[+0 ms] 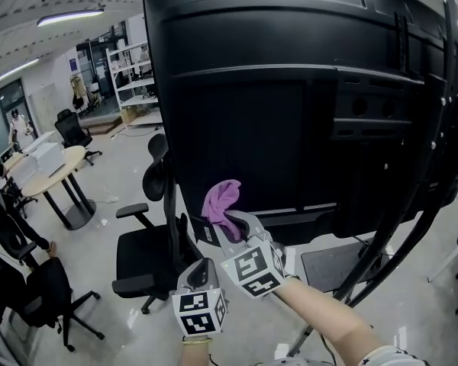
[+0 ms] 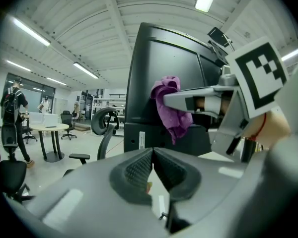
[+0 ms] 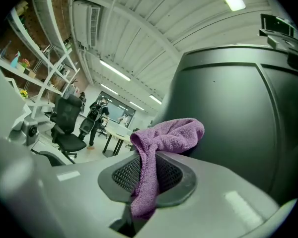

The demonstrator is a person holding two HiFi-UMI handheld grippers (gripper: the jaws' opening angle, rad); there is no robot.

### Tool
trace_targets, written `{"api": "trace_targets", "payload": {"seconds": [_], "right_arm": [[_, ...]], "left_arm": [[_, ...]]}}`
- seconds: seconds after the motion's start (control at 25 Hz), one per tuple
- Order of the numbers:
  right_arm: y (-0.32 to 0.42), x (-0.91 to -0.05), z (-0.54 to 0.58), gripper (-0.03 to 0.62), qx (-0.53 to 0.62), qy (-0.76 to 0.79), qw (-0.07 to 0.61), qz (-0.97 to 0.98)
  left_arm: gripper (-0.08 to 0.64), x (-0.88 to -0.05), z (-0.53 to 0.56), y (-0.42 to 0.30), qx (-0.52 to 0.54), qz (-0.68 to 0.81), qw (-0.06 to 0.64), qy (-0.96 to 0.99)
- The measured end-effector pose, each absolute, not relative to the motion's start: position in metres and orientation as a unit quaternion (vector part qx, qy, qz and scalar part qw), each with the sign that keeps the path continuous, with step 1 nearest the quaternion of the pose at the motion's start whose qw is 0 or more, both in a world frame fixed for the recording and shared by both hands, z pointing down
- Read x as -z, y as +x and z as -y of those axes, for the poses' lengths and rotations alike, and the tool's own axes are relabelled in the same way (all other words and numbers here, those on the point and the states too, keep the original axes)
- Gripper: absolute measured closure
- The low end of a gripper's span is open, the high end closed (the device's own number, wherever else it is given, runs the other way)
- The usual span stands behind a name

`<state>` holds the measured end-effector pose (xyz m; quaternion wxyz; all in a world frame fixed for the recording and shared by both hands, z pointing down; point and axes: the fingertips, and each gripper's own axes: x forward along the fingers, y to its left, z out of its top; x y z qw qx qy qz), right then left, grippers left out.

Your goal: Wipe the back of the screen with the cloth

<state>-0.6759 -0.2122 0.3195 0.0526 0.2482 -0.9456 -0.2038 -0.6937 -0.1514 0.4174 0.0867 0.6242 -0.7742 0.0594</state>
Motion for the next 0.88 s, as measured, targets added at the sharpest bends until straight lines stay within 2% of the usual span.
{"api": "trace_targets", "payload": {"seconds": [0.2, 0.48, 0.68, 0.88], "right_arm": [[-0.676, -0.318, 0.212, 0.537, 0.242, 0.23, 0.088, 0.939], [-0.656, -0.27, 0.235, 0.537, 0.343, 0.21, 0.185, 0.897], [-0.65, -0.179, 0.247, 0.537, 0.392, 0.23, 0.182, 0.872], [-0.648, -0.083, 0.255, 0.537, 0.422, 0.263, 0.145, 0.856]], "left_arm": [[0.552, -0.419, 0.153, -0.695, -0.061, 0.773, 0.086, 0.625], [0.552, -0.422, 0.158, -0.684, -0.062, 0.764, 0.086, 0.637], [0.552, -0.421, 0.163, -0.677, -0.06, 0.757, 0.084, 0.645], [0.552, -0.42, 0.168, -0.67, -0.064, 0.75, 0.082, 0.653]]}}
